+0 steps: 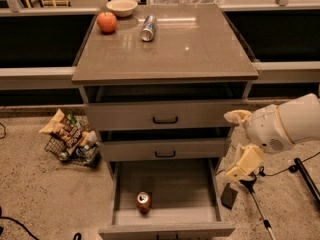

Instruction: Pick coke can from bottom drawer and place on counter

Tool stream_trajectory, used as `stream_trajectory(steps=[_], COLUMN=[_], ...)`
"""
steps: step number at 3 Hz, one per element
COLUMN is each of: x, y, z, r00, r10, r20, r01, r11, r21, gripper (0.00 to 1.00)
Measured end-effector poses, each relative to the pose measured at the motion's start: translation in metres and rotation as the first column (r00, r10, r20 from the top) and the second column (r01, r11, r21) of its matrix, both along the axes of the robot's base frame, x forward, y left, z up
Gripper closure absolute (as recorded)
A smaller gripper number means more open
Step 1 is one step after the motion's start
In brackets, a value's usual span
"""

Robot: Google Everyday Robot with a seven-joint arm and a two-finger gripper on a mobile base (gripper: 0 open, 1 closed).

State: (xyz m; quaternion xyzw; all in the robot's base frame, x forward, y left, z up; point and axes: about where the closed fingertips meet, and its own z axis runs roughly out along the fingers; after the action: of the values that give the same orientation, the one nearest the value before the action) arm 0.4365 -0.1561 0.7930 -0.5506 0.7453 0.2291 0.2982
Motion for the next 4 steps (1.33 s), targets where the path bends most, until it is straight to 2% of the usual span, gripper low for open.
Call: stream_trajectory(steps=[1, 2, 3, 4], x=[0.0, 0.007, 0.02, 0.026], y=[0.0, -0.001, 0.0, 0.01], z=[0.0, -0.031, -0.109, -0.199], r00=[1.0, 0.9987, 0.9906, 0.9714], r10=[0.0, 0.039, 0.103, 0.188], r20=[0.0, 0.032, 0.09, 0.145], r01=[0.0, -0.04, -0.109, -0.204], r11=[1.0, 0.999, 0.992, 0.973], r21=[-0.001, 0.017, 0.061, 0.104], gripper=[0.0, 0.0, 0.0, 0.0])
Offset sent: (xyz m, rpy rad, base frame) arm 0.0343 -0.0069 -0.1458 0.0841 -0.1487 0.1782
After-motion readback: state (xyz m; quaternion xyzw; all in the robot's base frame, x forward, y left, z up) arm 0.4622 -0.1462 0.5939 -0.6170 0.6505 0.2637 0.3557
